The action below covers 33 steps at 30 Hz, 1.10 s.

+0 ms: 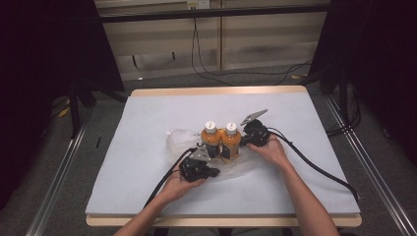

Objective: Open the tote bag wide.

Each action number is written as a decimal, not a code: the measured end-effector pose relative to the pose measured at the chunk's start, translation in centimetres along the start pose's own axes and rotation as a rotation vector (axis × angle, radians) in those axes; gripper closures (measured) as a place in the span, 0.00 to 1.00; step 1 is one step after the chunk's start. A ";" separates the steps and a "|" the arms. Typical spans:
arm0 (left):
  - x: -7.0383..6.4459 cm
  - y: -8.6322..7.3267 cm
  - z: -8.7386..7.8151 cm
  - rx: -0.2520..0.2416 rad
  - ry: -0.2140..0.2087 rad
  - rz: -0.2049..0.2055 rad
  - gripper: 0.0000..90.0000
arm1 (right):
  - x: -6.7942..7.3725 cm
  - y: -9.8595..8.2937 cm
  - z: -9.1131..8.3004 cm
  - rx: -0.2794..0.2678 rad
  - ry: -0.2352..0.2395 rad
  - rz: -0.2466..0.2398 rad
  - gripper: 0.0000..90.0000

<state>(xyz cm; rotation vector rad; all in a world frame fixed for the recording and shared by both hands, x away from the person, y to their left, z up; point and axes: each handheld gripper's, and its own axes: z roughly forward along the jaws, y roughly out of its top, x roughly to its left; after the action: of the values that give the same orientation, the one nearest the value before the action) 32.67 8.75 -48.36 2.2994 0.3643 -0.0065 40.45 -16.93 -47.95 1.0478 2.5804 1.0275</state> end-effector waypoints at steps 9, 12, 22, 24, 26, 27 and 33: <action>-1.0 -0.2 -0.2 0.003 -0.012 0.043 1.00 | -0.2 0.6 0.5 0.002 -0.027 0.005 1.00; -1.0 -0.3 -0.2 0.001 -0.020 0.038 1.00 | -0.3 0.8 0.7 0.000 -0.037 0.019 1.00; -1.0 -0.3 -0.4 0.021 -0.030 0.039 1.00 | -1.1 1.4 1.6 -0.043 -0.054 0.046 1.00; -1.0 -0.4 -0.5 0.014 -0.036 0.036 1.00 | -1.0 1.6 1.7 -0.036 -0.060 0.040 1.00; -1.1 -0.4 -0.5 0.015 -0.037 0.042 1.00 | -1.2 1.8 1.9 -0.038 -0.056 0.041 1.00; -1.1 -0.4 -0.5 0.011 -0.039 0.041 1.00 | -1.2 1.8 1.9 -0.037 -0.059 0.051 1.00; -1.3 -0.5 -0.6 0.020 -0.044 0.048 1.00 | -1.7 2.0 2.3 -0.065 -0.071 0.068 1.00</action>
<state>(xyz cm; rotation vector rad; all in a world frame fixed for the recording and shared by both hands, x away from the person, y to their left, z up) 31.27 9.15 -48.15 2.3231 0.2876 -0.0364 43.71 -15.76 -48.53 1.1415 2.4547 1.0620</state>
